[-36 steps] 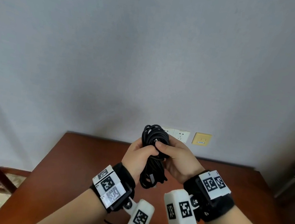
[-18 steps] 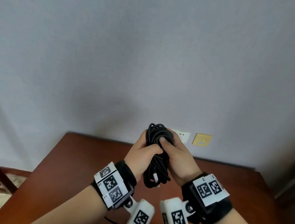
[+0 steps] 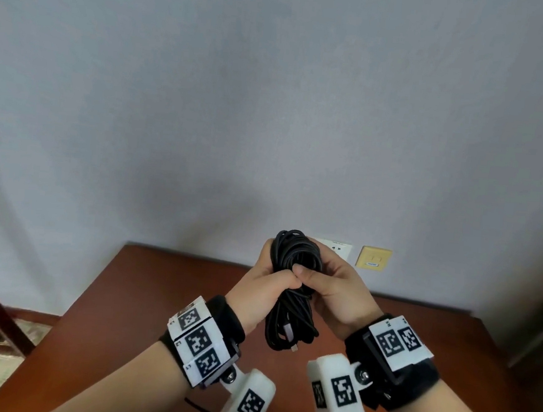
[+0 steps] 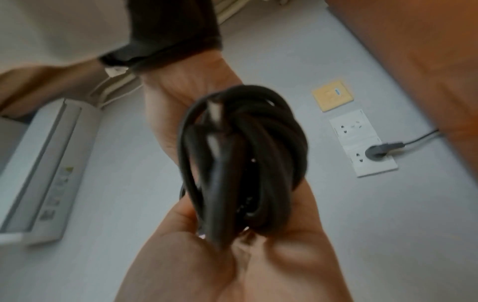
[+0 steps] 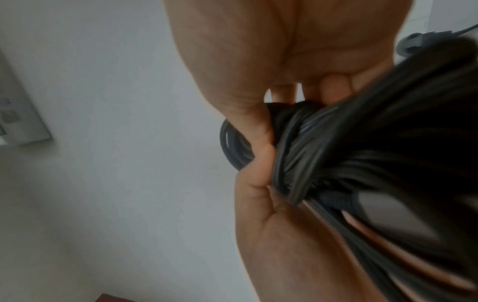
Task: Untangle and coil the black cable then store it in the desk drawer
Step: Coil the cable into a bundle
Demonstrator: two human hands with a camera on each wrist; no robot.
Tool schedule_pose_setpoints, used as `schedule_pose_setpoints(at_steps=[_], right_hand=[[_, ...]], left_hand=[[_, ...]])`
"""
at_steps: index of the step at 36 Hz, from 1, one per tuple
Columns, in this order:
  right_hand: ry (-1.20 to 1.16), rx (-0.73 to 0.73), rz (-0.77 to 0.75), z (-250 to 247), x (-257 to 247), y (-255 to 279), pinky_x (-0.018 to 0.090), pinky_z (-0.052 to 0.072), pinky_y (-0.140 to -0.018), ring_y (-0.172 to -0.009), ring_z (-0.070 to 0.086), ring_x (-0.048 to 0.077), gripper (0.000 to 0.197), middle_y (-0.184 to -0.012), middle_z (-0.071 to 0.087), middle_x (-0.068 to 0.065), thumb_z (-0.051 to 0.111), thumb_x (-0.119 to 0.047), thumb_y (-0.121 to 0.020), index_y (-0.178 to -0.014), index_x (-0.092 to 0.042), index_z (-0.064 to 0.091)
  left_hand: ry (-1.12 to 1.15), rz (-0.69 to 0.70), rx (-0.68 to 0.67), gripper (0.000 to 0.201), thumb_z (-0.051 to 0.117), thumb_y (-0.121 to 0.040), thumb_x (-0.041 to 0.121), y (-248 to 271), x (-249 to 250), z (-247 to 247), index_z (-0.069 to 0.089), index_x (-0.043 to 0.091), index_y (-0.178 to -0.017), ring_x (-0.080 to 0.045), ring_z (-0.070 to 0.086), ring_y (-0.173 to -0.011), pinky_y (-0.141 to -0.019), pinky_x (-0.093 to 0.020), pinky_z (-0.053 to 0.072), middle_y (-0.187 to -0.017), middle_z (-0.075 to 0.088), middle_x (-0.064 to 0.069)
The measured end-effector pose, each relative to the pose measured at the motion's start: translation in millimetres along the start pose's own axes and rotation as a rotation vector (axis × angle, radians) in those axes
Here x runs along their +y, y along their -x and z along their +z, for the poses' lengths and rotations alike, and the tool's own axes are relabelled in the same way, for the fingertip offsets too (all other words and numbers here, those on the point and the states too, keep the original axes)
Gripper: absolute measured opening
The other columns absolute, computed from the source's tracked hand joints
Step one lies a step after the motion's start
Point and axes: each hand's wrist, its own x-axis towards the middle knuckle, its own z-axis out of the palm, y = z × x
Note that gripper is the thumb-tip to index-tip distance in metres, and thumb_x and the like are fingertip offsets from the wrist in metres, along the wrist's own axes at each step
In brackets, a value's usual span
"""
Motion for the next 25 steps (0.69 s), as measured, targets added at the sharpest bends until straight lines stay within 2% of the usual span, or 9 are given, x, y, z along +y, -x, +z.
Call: schedule_pose_setpoints(at_steps=[2,4,5,7,10,15,20,23,25], right_hand=[[-0.027,0.017,0.05,-1,0,0,0.04,0.054,-0.08,-0.1,0.064,0.034,0.046,-0.109,0.066,0.02,0.065,0.003,-0.077,-0.122,-0.007,0.059],[-0.044,0.027,0.096,-1,-1,0,0.038,0.056,-0.075,-0.093,0.065,0.033,0.041,-0.103,0.065,0.022,0.063,0.001,-0.076,-0.117,-0.002,0.06],[-0.046,0.028,0.106,0,0,0,0.038,0.057,-0.074,-0.091,0.065,0.033,0.038,-0.101,0.065,0.023,0.064,0.001,-0.076,-0.114,0.0,0.06],[-0.03,0.056,0.078,3,1,2,0.037,0.056,-0.077,-0.091,0.065,0.032,0.028,-0.1,0.065,0.023,0.062,0.001,-0.083,-0.111,0.002,0.061],[-0.038,0.142,0.013,11,1,5,0.036,0.055,-0.081,-0.095,0.066,0.03,0.024,-0.103,0.068,0.021,0.046,0.001,-0.093,-0.114,0.001,0.059],[-0.08,0.217,0.02,16,1,4,0.037,0.054,-0.073,-0.091,0.067,0.031,0.027,-0.098,0.068,0.019,0.041,0.005,-0.092,-0.109,-0.002,0.061],[-0.134,0.171,0.136,12,-6,2,0.032,0.055,-0.06,-0.078,0.065,0.029,0.037,-0.089,0.064,0.017,0.035,0.014,-0.084,-0.103,-0.006,0.059],[-0.134,0.155,0.173,11,-6,2,0.034,0.054,-0.059,-0.077,0.064,0.03,0.043,-0.085,0.064,0.017,0.033,0.018,-0.081,-0.102,-0.008,0.06],[-0.092,0.181,0.156,12,-4,2,0.038,0.054,-0.065,-0.079,0.063,0.032,0.042,-0.087,0.064,0.018,0.034,0.02,-0.08,-0.104,-0.005,0.059]], left_hand=[[-0.116,0.003,-0.026,0.049,0.055,-0.069,0.013,1,0,-3,0.045,0.02,-0.116,-0.012,0.065,-0.085,-0.075,-0.027,0.054,-0.097,0.059,-0.007],[-0.223,0.018,-0.055,0.047,0.056,-0.072,0.018,3,3,-5,0.041,0.027,-0.116,-0.02,0.067,-0.093,-0.083,-0.037,0.056,-0.102,0.061,-0.01],[-0.274,0.029,-0.063,0.048,0.056,-0.073,0.02,3,5,-6,0.04,0.029,-0.117,-0.023,0.066,-0.097,-0.086,-0.04,0.055,-0.106,0.061,-0.011],[-0.362,0.058,-0.073,0.05,0.054,-0.073,0.023,3,10,-7,0.037,0.029,-0.12,-0.017,0.063,-0.1,-0.09,-0.038,0.052,-0.11,0.06,-0.009],[-0.383,0.073,-0.059,0.049,0.054,-0.074,0.024,0,15,-5,0.039,0.031,-0.12,-0.016,0.061,-0.1,-0.092,-0.039,0.049,-0.11,0.06,-0.009],[-0.451,0.088,-0.061,0.05,0.054,-0.08,0.018,3,15,-1,0.035,0.032,-0.123,-0.015,0.062,-0.093,-0.088,-0.038,0.051,-0.104,0.061,-0.006],[-0.665,0.145,-0.126,0.045,0.055,-0.084,0.02,9,13,0,0.031,0.032,-0.12,-0.016,0.061,-0.09,-0.081,-0.036,0.051,-0.103,0.06,-0.003],[-0.748,0.176,-0.175,0.043,0.055,-0.087,0.018,10,16,0,0.03,0.029,-0.12,-0.012,0.059,-0.092,-0.077,-0.027,0.05,-0.108,0.055,-0.001],[-0.792,0.182,-0.188,0.042,0.054,-0.088,0.017,10,17,0,0.029,0.025,-0.12,-0.012,0.059,-0.092,-0.075,-0.026,0.049,-0.108,0.054,-0.003]])
